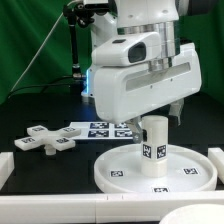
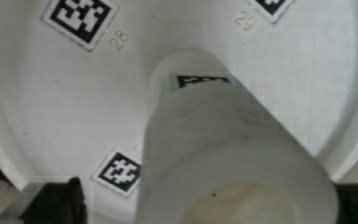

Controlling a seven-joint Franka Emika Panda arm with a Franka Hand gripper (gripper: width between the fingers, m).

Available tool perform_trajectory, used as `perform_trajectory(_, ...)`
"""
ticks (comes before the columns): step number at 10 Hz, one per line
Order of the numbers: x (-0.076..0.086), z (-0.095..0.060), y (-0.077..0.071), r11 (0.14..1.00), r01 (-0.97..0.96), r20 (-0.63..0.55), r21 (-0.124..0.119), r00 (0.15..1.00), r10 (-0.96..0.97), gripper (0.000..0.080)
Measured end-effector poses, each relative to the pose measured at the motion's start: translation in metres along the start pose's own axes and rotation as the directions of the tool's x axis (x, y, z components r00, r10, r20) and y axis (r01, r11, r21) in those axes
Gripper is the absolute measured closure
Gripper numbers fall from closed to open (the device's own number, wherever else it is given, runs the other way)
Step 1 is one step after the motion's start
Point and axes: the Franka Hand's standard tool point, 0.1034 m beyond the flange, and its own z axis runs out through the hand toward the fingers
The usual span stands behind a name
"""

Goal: Assemble round table

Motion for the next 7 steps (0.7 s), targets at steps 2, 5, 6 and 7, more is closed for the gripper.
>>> perform_trajectory(2, -0.0011, 0.0007, 0.0006, 0.991, 0.137, 0.012, -0.006, 0.991, -0.137, 0.015)
perform_trajectory(5, -0.0045, 0.0008, 0.005, 0.943, 0.333, 0.026, -0.011, 0.943, -0.332, 0.015)
perform_trajectory(6, -0.0039, 0.0004, 0.0063, 0.903, 0.43, 0.04, -0.021, 0.902, -0.429, 0.015)
perform_trajectory(7, -0.0041, 0.0006, 0.0066, 0.855, 0.517, 0.059, -0.022, 0.855, -0.515, 0.015)
